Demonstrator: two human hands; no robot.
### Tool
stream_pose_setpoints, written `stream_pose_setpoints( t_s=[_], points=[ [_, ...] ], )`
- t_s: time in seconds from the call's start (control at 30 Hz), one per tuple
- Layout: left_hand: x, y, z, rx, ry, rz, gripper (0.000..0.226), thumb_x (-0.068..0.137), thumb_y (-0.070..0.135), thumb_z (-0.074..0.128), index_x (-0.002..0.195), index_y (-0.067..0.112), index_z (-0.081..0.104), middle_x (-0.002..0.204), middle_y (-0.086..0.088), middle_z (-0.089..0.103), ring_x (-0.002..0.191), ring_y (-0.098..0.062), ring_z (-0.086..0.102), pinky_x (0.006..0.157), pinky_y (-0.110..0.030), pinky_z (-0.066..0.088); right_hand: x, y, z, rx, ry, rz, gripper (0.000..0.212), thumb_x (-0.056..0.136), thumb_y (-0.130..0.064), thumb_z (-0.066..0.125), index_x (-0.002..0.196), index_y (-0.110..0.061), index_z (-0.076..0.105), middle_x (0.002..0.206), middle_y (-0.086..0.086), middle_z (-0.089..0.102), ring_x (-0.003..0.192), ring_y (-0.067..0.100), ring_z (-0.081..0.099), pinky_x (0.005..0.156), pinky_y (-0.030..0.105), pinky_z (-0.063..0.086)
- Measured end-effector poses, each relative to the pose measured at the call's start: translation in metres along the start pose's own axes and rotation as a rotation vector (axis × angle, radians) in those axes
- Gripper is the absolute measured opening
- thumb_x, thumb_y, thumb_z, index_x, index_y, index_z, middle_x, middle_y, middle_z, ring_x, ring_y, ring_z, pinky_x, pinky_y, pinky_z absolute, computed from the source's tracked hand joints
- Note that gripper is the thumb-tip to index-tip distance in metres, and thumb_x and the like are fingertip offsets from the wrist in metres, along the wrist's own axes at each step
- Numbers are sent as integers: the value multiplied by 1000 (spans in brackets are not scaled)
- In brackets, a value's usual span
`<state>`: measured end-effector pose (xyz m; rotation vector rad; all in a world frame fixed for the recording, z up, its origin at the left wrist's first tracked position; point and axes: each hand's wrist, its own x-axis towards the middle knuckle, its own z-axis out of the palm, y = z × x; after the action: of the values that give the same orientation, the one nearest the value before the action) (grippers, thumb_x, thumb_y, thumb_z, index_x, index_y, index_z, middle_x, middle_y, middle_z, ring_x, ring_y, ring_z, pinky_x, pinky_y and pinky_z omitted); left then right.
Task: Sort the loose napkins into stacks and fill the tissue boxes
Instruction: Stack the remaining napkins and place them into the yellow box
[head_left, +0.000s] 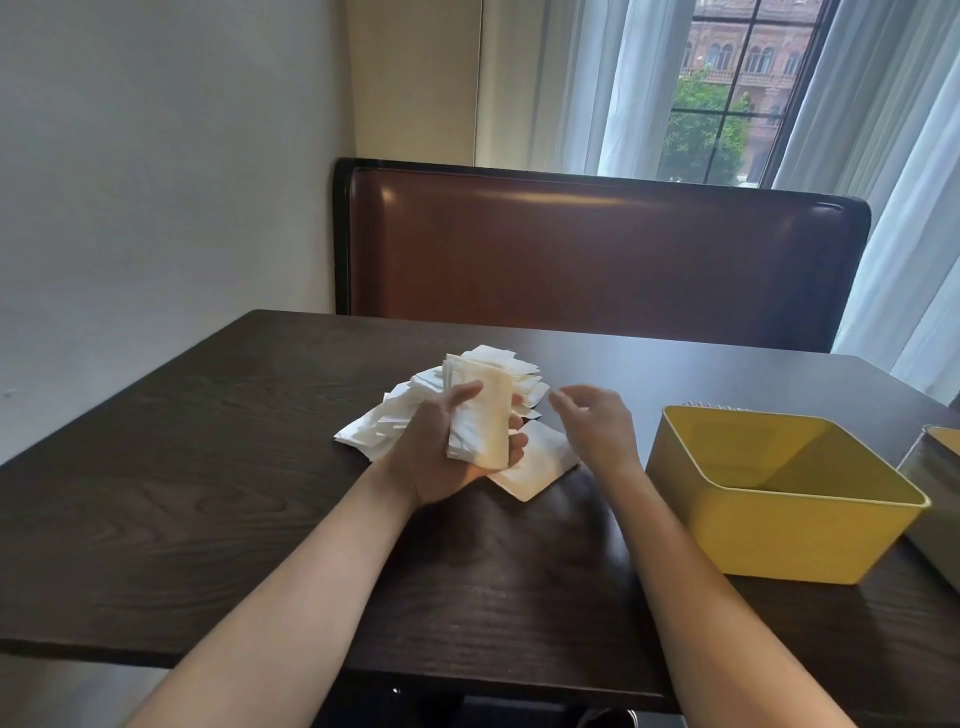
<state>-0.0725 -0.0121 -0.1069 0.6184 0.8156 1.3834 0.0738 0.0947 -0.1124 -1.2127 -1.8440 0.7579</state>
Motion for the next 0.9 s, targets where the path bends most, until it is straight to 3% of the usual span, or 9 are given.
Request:
stream_pose_setpoints(
  t_s=[0.07,0.13,0.23,0.33,0.4,0.57,0.7,0.8,0.9],
  points=[
    [2,2,-3,-53,46,47,42,96,35,47,113,1,66,84,-13,62,66,-24,59,68,-34,50,5,11,5,-350,-124,118,36,90,-44,62,106,-14,74,116,7,68,117,31,52,92,39,43],
    [3,2,-6,-57,69,60,43,95,37,48,114,2,65,86,-12,63,63,-20,55,63,-30,46,3,12,9,-494,-227,173,37,88,-51,63,106,-20,73,117,3,65,118,29,49,93,38,40],
    [5,-1,-8,-75,93,64,42,95,37,49,109,3,68,91,-12,65,64,-20,54,65,-31,43,4,8,7,-317,-215,143,18,86,-34,70,99,-23,75,106,0,69,105,21,58,93,38,50],
    [7,-1,-10,-72,106,81,40,95,36,49,107,4,69,92,-12,64,65,-20,55,66,-32,43,0,4,3,-84,-141,101,12,84,-20,73,94,-14,76,93,-1,70,82,12,61,78,30,56],
    [7,-2,-10,-69,113,85,40,95,36,48,108,5,69,91,-11,64,65,-20,56,66,-32,44,-1,4,3,-46,-72,51,14,85,-19,74,98,-14,79,100,1,73,84,13,63,77,28,56],
    [6,-3,-9,-96,123,96,42,95,36,50,119,3,62,93,-13,63,67,-22,57,67,-32,46,-5,-1,1,119,84,-68,14,87,-16,74,99,-12,79,116,4,72,96,18,64,90,36,56],
    [8,-4,-9,-84,108,118,43,96,40,52,118,3,58,90,-12,62,70,-21,58,72,-32,47,-7,-7,-2,248,122,-125,14,89,-21,71,101,-16,79,106,-3,73,89,13,65,87,34,57],
    [10,-5,-9,-58,113,135,46,95,45,54,115,3,58,90,-12,62,72,-21,60,76,-33,49,-8,-11,-4,417,132,-120,12,91,-20,70,100,-20,78,98,-11,73,91,12,66,76,24,59],
    [10,-4,-8,-81,111,146,49,89,47,59,111,3,60,88,-12,62,72,-22,60,77,-33,48,-12,-18,-9,605,92,-92,9,93,-19,67,94,-24,74,95,-11,70,90,14,64,61,11,51]
  ],
)
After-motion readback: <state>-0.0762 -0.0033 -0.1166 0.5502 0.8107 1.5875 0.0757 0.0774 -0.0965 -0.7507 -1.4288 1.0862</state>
